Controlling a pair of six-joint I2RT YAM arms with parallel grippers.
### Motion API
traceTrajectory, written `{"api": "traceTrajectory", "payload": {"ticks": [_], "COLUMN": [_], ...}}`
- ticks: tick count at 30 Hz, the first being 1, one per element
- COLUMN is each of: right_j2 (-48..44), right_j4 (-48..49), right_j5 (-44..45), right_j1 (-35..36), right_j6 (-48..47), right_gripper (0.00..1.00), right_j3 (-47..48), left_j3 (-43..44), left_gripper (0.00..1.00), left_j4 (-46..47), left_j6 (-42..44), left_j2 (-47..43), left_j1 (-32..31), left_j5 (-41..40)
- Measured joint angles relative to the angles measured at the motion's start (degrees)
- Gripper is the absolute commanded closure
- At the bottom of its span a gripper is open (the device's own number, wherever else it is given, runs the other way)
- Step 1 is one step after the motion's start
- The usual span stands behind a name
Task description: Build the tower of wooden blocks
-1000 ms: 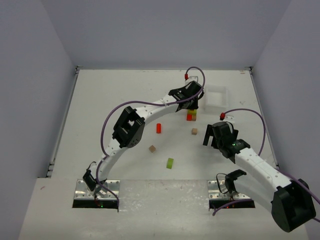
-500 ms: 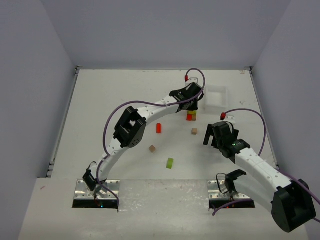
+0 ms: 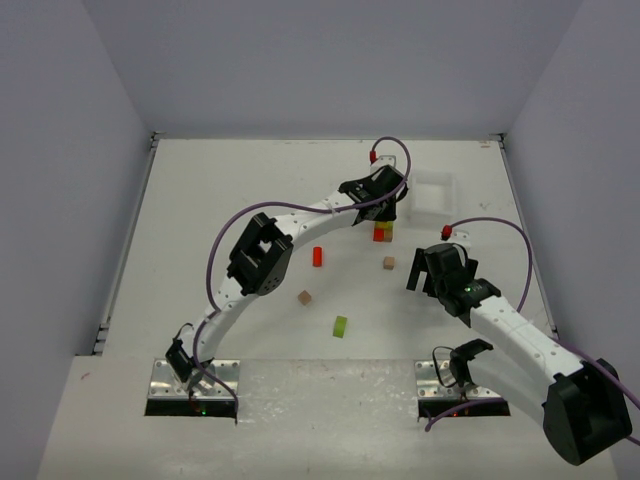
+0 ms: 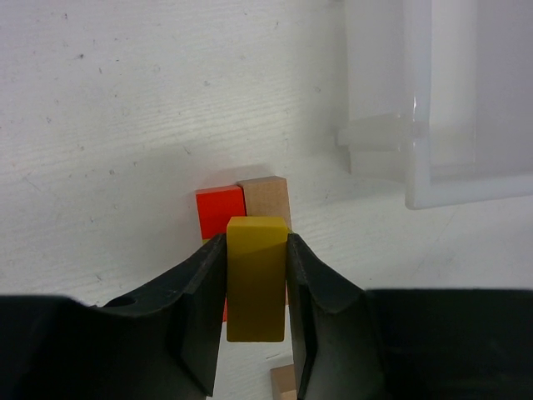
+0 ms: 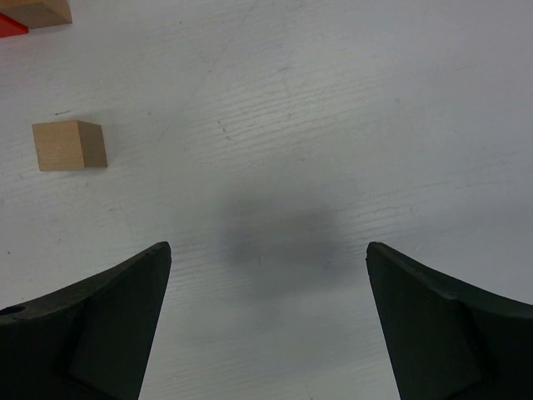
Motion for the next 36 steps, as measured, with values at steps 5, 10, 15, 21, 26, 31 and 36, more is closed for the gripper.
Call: {"api": "traceTrajectory", "payload": {"ticks": [5, 10, 15, 21, 26, 31, 36], "right_j2": [0.2, 0.3, 0.3, 0.3, 0.4, 0.4, 0.4], "right_j4": [0.0, 0.0, 0.0, 0.0, 0.0, 0.0, 0.0], "right_j5": [0.0, 0.0, 0.0, -0.1, -0.1, -0.2, -0.5], "right_j1": [0.0, 0.0, 0.0, 0.0, 0.0, 0.0, 0.0], "right_j6": [0.0, 0.2, 0.2, 0.2, 0.2, 0.2, 0.1], "right_gripper": [0.01, 0.01, 0.01, 0.01, 0.01, 0.01, 0.01], "right_j3": [0.0, 0.0, 0.0, 0.0, 0.0, 0.0, 0.0], "left_j3": [0.0, 0.0, 0.0, 0.0, 0.0, -2.1, -9.3], "left_gripper": [0.64, 0.61, 0.55, 0.43, 0.0, 0.0, 0.0], "left_j4": [0.0, 0.0, 0.0, 0.8, 0.9, 1.8, 3.6], "left_j6": [0.0, 0.0, 0.0, 0.6, 1.7, 2.5, 2.7], "left_j2": [0.0, 0.0, 0.0, 0.0, -1.1, -6.3, -15.2], "left_j1": [0.0, -0.2, -0.6, -1.1, -1.2, -1.4, -1.8], "left_j5": [0.0, -0.2, -0.2, -0.2, 0.0, -0.2, -1.0]}}
